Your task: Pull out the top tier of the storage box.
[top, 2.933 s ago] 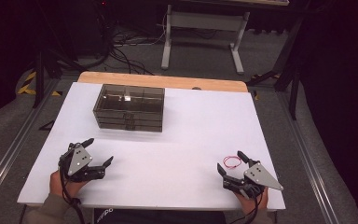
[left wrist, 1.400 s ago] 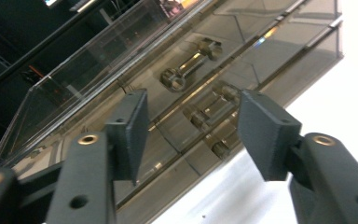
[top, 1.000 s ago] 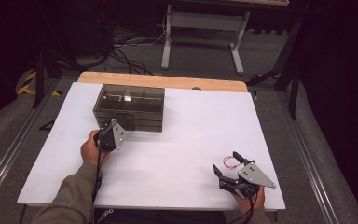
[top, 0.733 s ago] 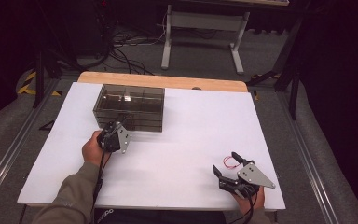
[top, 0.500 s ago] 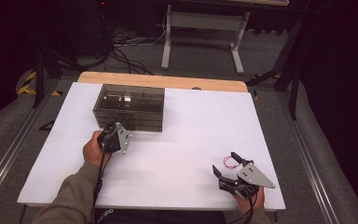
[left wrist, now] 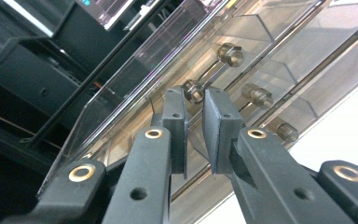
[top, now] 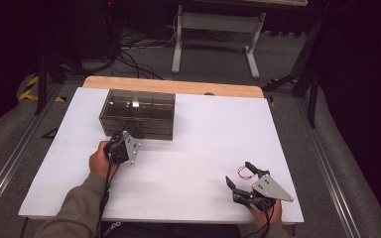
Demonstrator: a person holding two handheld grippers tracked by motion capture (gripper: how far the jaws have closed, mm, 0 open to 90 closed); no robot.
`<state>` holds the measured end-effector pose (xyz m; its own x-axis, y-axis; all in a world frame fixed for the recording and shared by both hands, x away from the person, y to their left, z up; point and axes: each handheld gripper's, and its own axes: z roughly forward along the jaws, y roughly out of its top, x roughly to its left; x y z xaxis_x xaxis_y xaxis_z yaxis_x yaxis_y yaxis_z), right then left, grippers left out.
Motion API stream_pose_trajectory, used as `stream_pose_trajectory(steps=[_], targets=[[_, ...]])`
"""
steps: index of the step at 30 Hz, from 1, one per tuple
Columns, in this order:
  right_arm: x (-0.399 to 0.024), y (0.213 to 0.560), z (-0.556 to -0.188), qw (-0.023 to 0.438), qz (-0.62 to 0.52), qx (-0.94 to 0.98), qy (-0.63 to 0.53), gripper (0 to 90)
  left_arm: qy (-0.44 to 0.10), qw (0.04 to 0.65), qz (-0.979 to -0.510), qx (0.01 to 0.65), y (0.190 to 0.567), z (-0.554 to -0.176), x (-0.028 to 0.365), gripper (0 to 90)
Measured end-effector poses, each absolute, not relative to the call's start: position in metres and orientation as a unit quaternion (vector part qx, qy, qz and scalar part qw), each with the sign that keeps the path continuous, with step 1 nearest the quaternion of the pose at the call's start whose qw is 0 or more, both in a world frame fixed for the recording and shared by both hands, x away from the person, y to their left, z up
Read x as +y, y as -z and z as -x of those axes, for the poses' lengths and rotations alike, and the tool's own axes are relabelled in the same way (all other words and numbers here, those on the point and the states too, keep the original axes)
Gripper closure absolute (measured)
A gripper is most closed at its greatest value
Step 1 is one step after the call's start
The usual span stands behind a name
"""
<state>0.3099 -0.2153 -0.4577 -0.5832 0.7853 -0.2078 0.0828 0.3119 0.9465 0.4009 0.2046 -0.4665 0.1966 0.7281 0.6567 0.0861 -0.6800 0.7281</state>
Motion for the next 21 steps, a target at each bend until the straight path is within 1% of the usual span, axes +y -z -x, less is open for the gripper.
stream_pose_trajectory(steps=[21], targets=[[-0.219, 0.454, -0.308, 0.35, -0.293, 0.729, -0.51, 20.5, -0.562, 0.288, -0.719, 0.29, 0.467, -0.386, 0.204, 79.8]])
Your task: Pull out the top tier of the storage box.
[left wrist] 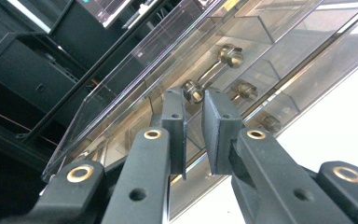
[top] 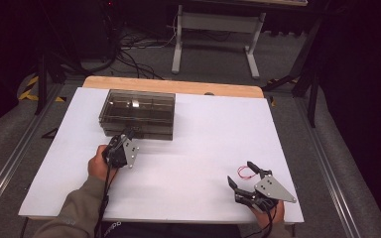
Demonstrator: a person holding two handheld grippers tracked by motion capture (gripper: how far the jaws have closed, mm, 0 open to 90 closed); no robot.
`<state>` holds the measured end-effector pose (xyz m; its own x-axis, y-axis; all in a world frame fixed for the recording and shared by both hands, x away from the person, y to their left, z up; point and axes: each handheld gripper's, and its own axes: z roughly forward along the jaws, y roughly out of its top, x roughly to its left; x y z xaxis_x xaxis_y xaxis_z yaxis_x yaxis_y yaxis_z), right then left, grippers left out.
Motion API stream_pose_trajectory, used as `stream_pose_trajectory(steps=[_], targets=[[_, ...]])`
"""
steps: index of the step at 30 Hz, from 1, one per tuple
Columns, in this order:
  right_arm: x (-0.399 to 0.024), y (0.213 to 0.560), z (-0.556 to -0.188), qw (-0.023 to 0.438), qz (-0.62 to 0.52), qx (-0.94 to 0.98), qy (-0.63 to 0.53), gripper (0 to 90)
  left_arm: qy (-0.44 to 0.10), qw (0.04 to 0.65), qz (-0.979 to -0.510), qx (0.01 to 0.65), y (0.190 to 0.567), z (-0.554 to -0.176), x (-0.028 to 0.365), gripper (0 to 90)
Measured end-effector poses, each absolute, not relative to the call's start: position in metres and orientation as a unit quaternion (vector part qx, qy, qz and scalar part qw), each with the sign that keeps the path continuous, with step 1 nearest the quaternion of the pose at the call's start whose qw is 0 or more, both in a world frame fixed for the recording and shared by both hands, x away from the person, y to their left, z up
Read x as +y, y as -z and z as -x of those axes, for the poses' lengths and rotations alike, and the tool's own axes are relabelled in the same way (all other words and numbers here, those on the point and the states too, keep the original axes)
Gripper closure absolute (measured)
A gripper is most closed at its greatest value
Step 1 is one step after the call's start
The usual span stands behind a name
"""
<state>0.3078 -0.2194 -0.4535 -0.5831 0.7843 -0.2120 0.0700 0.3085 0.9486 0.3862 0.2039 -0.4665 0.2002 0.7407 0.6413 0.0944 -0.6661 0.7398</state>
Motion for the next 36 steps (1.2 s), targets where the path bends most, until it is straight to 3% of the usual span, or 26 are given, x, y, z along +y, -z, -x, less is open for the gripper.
stream_pose_trajectory(steps=[7, 11, 14, 15, 16, 25, 29, 34, 36], targets=[[-0.221, 0.453, -0.308, 0.351, -0.295, 0.728, -0.509, 20.4, -0.548, 0.3, -0.724, 0.293, 0.465, -0.378, 0.207, 78.3], [-0.221, 0.453, -0.308, 0.353, -0.296, 0.729, -0.507, 19.9, -0.527, 0.315, -0.734, 0.291, 0.463, -0.377, 0.211, 68.3], [-0.221, 0.452, -0.308, 0.354, -0.297, 0.728, -0.506, 19.7, -0.51, 0.342, -0.729, 0.303, 0.458, -0.374, 0.216, 76.8], [-0.221, 0.452, -0.308, 0.353, -0.298, 0.729, -0.506, 19.7, -0.504, 0.353, -0.728, 0.302, 0.456, -0.373, 0.219, 86.0], [-0.221, 0.453, -0.308, 0.351, -0.297, 0.73, -0.506, 19.7, -0.495, 0.364, -0.727, 0.306, 0.453, -0.373, 0.222, 89.5], [-0.22, 0.453, -0.308, 0.345, -0.294, 0.736, -0.504, 19.7, -0.486, 0.384, -0.71, 0.334, 0.428, -0.377, 0.238, 89.6], [-0.219, 0.454, -0.308, 0.344, -0.292, 0.74, -0.5, 19.8, -0.468, 0.364, -0.732, 0.335, 0.408, -0.387, 0.242, 89.5], [-0.218, 0.454, -0.306, 0.345, -0.289, 0.745, -0.492, 20.0, -0.392, 0.331, -0.783, 0.352, 0.386, -0.414, 0.25, 89.4], [-0.218, 0.454, -0.306, 0.343, -0.29, 0.746, -0.492, 20.2, -0.391, 0.319, -0.789, 0.351, 0.385, -0.417, 0.25, 89.4]])
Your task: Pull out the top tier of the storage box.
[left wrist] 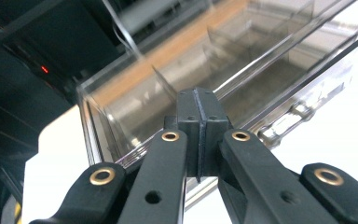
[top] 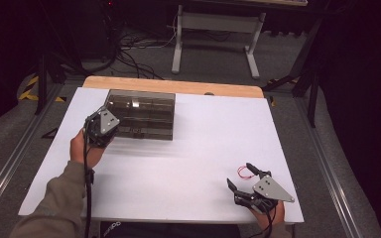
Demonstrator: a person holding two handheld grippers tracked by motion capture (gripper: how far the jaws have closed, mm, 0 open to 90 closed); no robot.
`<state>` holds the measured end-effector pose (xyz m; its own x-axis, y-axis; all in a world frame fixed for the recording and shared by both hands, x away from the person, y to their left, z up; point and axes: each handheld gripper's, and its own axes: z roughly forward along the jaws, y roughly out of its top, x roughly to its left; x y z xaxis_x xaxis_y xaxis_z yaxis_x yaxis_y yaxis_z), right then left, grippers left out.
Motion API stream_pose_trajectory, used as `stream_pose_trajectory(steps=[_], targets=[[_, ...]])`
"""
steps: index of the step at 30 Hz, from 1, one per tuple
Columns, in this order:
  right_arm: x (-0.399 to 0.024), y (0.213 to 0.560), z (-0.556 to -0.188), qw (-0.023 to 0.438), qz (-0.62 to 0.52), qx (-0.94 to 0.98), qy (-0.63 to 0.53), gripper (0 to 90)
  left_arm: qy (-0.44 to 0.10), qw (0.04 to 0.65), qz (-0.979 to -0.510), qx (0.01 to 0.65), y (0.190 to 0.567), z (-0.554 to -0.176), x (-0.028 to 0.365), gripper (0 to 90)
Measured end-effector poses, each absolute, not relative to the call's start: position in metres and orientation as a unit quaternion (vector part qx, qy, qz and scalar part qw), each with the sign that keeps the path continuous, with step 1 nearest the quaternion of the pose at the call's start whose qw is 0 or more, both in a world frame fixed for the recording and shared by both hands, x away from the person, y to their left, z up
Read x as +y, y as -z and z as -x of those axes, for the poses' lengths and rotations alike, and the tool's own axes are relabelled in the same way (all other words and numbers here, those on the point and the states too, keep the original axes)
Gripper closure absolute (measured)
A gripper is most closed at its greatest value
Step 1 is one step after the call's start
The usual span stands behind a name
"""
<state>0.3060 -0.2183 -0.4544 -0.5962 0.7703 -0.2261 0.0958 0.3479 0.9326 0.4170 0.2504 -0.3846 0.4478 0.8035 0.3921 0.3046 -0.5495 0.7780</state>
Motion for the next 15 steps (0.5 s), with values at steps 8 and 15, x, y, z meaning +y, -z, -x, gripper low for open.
stream_pose_trajectory(steps=[8, 15], targets=[[-0.221, 0.456, -0.307, 0.338, -0.295, 0.749, -0.489, 20.7, -0.329, 0.312, -0.819, 0.35, 0.382, -0.433, 0.248, 89.2], [-0.22, 0.457, -0.306, 0.333, -0.287, 0.755, -0.486, 20.7, -0.322, 0.304, -0.82, 0.362, 0.383, -0.432, 0.248, 85.9]])
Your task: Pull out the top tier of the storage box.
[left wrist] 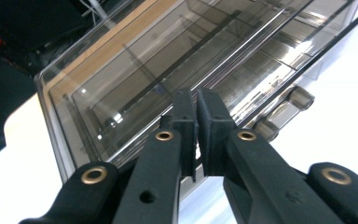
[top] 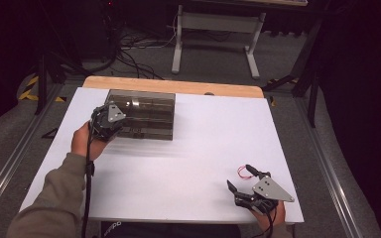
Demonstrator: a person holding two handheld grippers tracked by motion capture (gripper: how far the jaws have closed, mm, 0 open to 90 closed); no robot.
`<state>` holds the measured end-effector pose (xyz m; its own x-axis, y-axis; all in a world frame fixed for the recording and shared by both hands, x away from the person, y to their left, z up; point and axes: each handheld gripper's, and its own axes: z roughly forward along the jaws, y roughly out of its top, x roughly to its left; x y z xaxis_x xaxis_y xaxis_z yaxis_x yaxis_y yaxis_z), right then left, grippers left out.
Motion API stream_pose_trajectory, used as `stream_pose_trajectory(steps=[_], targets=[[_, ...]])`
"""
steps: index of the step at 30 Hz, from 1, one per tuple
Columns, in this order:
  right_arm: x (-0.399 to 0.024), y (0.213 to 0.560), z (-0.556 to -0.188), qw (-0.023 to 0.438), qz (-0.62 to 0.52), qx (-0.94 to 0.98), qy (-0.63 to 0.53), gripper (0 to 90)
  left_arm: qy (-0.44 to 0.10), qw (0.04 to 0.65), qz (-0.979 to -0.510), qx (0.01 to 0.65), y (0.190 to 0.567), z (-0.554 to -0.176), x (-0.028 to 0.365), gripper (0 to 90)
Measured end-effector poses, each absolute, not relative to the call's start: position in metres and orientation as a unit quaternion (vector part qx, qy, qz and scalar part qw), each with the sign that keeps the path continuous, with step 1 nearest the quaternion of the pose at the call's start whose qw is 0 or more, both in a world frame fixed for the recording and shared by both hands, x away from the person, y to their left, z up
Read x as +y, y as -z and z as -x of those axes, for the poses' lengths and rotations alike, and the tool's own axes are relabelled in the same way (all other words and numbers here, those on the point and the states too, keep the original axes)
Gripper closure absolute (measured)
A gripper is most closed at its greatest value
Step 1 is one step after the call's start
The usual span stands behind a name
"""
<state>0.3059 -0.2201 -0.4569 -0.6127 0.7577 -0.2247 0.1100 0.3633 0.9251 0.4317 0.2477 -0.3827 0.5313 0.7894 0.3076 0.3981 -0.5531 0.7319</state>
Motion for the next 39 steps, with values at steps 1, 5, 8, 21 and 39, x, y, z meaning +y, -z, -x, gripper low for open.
stream_pose_trajectory(steps=[1, 5, 8, 21, 39], targets=[[-0.22, 0.457, -0.306, 0.333, -0.287, 0.755, -0.486, 20.7, -0.322, 0.304, -0.82, 0.362, 0.383, -0.432, 0.248, 86.6], [-0.22, 0.457, -0.307, 0.334, -0.288, 0.756, -0.484, 20.7, -0.297, 0.322, -0.813, 0.384, 0.386, -0.433, 0.258, 89.3], [-0.22, 0.457, -0.307, 0.333, -0.287, 0.757, -0.483, 20.7, -0.28, 0.322, -0.816, 0.39, 0.386, -0.434, 0.26, 89.3], [-0.22, 0.458, -0.307, 0.33, -0.286, 0.76, -0.481, 21.0, -0.233, 0.308, -0.831, 0.4, 0.394, -0.44, 0.262, 88.3], [-0.222, 0.456, -0.306, 0.345, -0.3, 0.749, -0.48, 21.2, -0.229, 0.339, -0.821, 0.399, 0.401, -0.417, 0.268, 88.6]])
